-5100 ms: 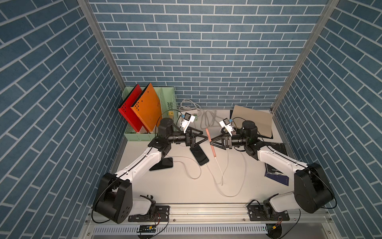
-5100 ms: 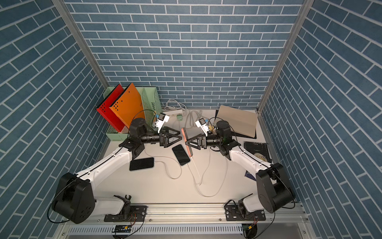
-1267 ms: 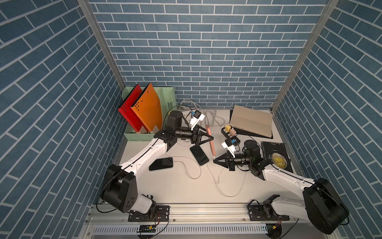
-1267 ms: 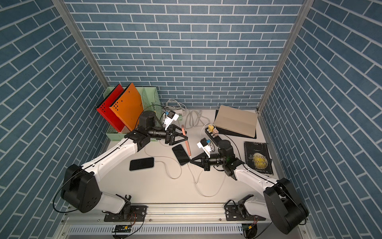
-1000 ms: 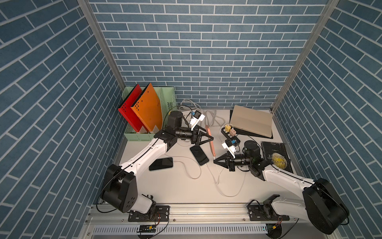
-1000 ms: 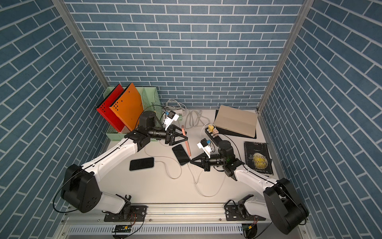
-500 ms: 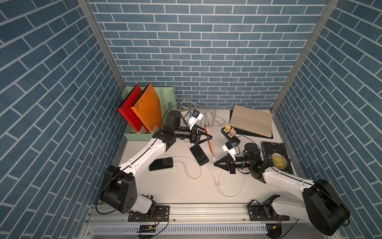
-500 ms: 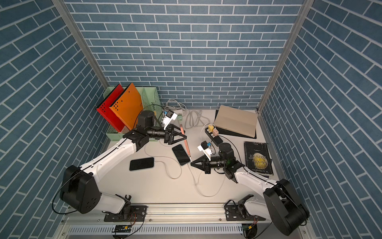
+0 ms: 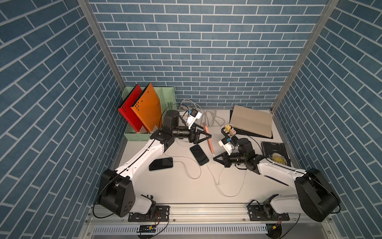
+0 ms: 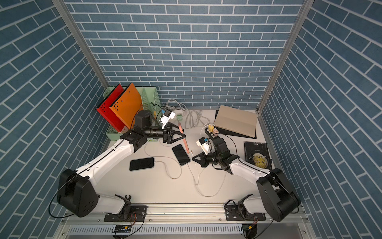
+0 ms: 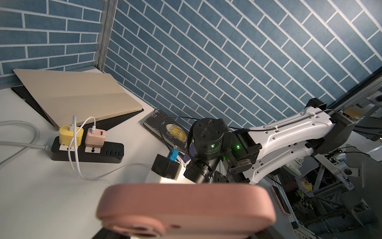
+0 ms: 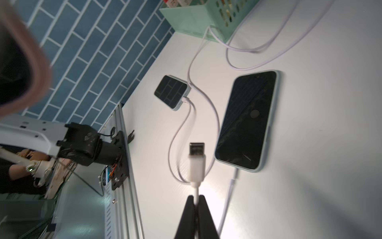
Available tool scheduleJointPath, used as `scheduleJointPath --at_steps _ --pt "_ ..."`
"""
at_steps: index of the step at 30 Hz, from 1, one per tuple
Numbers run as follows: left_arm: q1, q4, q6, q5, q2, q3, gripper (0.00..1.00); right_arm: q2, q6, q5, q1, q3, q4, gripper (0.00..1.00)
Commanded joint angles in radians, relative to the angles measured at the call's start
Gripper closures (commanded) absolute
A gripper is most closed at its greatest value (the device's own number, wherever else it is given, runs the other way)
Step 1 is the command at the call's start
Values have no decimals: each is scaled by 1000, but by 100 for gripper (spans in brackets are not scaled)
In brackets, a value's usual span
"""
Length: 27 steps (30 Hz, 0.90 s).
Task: Unplug the charging cable from the phone
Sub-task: Remove the charging cable from the phone.
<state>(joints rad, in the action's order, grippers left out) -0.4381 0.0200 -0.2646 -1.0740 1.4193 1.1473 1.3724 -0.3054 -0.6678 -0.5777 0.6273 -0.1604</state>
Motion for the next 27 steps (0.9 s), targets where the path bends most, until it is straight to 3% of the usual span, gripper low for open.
scheduleJointPath --at_steps 1,6,17,19,22,27 --pt "6 40 5 -14 -29 17 96 39 22 301 0 66 211 100" --pt "5 40 5 -12 -31 12 96 90 -26 465 2 125 327 97" --pt "4 40 7 -11 -32 9 96 151 -28 533 5 204 419 87" --pt "4 37 7 -12 -31 11 96 143 -9 513 9 221 419 83" --pt "4 37 8 -16 -33 14 96 128 31 435 30 247 413 67" --pt "4 36 11 -39 -32 15 95 78 123 148 87 254 334 44"
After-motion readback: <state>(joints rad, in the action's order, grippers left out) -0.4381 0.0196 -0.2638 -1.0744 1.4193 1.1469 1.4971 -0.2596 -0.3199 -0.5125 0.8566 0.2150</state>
